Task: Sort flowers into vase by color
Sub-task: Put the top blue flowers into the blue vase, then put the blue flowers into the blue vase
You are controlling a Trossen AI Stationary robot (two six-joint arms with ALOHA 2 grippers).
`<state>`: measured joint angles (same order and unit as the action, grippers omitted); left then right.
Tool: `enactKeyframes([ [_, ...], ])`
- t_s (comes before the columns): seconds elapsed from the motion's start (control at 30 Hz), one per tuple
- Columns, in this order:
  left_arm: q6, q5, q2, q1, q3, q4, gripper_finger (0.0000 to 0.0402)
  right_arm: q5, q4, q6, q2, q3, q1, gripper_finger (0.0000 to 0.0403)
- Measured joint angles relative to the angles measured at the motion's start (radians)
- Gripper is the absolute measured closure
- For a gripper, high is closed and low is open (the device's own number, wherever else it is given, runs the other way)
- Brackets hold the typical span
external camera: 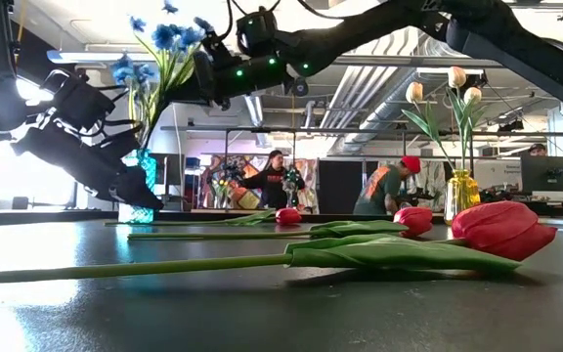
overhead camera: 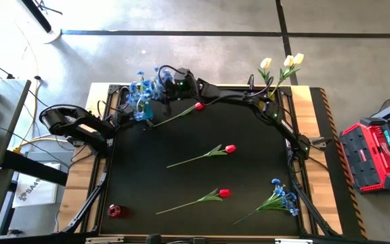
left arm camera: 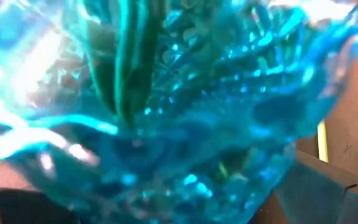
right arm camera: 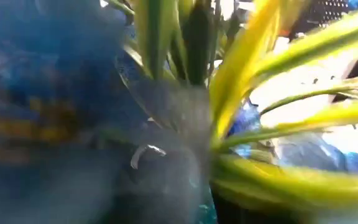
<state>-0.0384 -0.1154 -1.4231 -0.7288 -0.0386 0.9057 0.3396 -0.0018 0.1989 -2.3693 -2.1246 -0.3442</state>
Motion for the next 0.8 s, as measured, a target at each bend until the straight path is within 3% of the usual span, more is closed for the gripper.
enactKeyframes([
  [0.37,0.009,-0.024,0.003,0.0,0.0,0.006,0.0058,0.005,-0.024,0.0,0.022,0.002,-0.003,0.0265],
  [0.8,0.027,-0.033,0.003,0.0,0.0,0.009,0.0058,0.009,-0.017,0.002,0.041,0.0,-0.003,0.0269],
])
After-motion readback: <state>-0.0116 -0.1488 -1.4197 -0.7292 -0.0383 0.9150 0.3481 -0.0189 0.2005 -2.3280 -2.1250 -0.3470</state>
